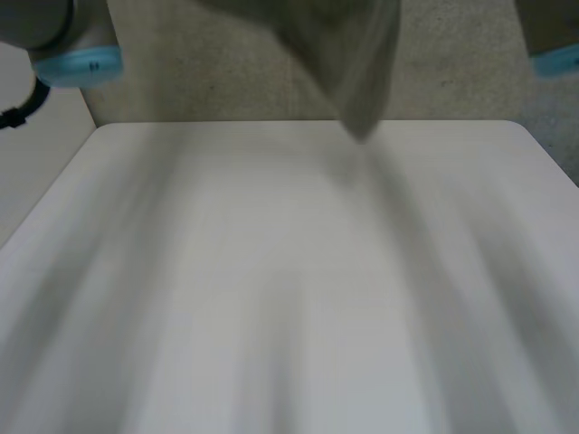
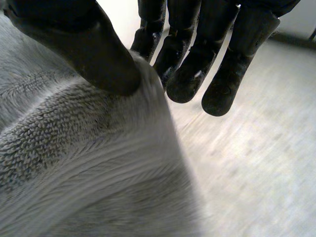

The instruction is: Fold the towel.

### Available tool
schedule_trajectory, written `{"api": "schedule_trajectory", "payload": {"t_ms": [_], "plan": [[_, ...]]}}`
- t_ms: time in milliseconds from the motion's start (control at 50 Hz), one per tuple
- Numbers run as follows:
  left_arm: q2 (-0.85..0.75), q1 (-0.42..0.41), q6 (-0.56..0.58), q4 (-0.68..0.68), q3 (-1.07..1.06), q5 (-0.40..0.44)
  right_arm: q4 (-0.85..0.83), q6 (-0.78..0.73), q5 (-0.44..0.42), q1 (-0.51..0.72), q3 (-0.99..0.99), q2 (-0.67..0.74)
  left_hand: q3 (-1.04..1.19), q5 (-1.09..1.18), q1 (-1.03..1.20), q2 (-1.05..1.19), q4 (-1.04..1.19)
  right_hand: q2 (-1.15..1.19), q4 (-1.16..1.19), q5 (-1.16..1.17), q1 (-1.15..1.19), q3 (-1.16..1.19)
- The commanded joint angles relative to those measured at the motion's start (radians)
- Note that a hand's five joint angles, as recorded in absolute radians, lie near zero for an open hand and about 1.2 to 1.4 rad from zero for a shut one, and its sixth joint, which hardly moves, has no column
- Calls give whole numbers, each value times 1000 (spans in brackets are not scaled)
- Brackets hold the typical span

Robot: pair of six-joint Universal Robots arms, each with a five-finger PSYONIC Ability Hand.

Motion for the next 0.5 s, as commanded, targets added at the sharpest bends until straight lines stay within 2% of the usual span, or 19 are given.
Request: {"api": "schedule_trajectory", "payload": {"t_ms": [20,40,80,140,180,200,240,360,400,460,500], "plan": [[115,16,-1,53,-294,12,-4,-122,-76,11,139,-29,-138,-230,24,-76,-110,80,62,54,64,62],[115,16,-1,53,-294,13,-4,-122,-76,11,140,-29,-138,-230,24,-76,-110,80,62,54,64,62],[147,17,2,55,-487,94,56,-211,-119,30,247,-27,-138,-230,24,-76,-110,80,62,54,64,62],[160,19,5,59,-584,135,81,-260,-127,44,309,-29,-138,-230,24,-76,-110,80,62,54,64,62],[173,26,10,67,-757,216,117,-344,-123,67,455,-35,-138,-230,24,-76,-110,80,62,54,64,62],[173,27,10,67,-758,217,118,-344,-123,67,456,-35,-138,-230,24,-76,-110,80,62,54,64,62],[166,30,13,68,-886,279,127,-406,-122,82,616,-35,-166,-258,-5,-104,-139,80,62,54,64,62],[121,31,45,50,-1009,303,111,-470,-123,117,824,-30,-319,-411,-158,-257,-292,80,62,54,64,62],[82,42,118,26,-1073,300,101,-502,-116,120,913,-16,-410,-502,-249,-348,-383,80,62,54,64,62],[72,53,163,7,-1100,298,99,-518,-108,120,950,-7,-419,-511,-258,-357,-392,80,62,54,64,62],[66,68,240,-33,-1139,295,110,-542,-72,120,988,16,-521,-613,-360,-459,-494,80,62,54,64,62]]}}
